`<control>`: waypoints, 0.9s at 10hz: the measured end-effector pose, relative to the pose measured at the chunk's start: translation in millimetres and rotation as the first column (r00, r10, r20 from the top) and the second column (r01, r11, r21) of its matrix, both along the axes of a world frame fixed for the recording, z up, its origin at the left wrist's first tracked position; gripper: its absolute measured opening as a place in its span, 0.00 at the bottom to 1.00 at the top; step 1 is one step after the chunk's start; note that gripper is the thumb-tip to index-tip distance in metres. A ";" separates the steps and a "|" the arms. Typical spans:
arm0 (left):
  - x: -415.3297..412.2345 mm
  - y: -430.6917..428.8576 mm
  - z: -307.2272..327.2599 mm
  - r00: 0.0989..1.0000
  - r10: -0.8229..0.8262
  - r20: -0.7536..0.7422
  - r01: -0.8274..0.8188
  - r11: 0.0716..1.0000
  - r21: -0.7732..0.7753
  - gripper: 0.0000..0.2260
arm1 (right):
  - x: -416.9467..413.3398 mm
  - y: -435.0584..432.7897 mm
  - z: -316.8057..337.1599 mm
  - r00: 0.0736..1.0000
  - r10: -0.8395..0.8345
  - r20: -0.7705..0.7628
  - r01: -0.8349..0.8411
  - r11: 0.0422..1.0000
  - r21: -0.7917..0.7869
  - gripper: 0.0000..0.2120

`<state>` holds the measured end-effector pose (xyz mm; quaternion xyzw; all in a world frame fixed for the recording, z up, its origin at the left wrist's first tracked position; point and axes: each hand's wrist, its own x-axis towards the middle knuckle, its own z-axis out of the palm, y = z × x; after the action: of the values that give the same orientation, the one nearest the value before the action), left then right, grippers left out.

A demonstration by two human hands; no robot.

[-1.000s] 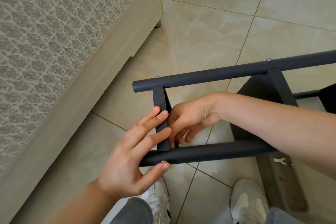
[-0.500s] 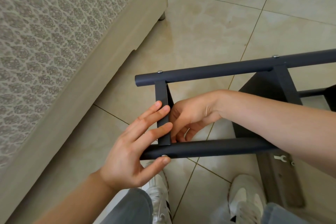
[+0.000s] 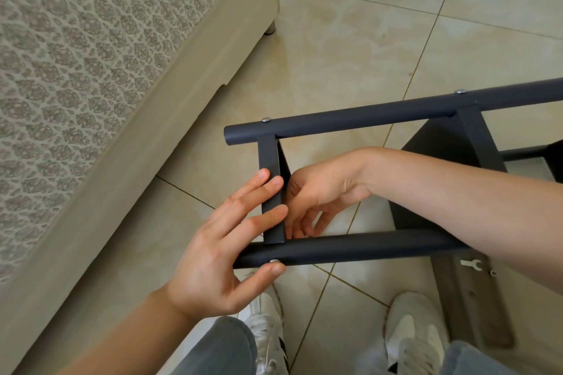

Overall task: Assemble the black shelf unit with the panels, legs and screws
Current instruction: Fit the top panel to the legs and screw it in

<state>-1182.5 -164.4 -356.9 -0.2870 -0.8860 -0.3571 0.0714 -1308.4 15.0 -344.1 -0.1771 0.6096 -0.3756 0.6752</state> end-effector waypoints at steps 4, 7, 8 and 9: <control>0.0 -0.2 -1.2 1.000 0.002 0.005 -0.002 1.000 0.004 0.21 | 5.3 -4.3 -1.8 1.000 0.013 -0.021 -0.013 1.000 0.028 0.06; 0.3 -0.4 -1.1 1.000 0.005 0.001 -0.005 1.000 0.003 0.21 | -0.4 -0.8 -0.3 1.000 0.028 -0.002 -0.028 0.999 -0.022 0.06; -0.2 0.0 -1.1 1.000 0.004 -0.005 -0.004 1.000 0.002 0.21 | -1.4 -0.9 -1.7 0.999 0.028 -0.029 -0.028 1.000 0.007 0.07; -1.0 0.4 -1.2 1.000 0.003 -0.006 -0.003 1.000 0.002 0.21 | -1.4 -0.3 -1.6 1.000 0.024 -0.002 -0.024 1.000 -0.006 0.06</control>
<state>-1183.4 -164.0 -358.1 -0.2864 -0.8860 -0.3569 0.0748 -1309.8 14.7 -345.8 -0.1868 0.6069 -0.3694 0.6785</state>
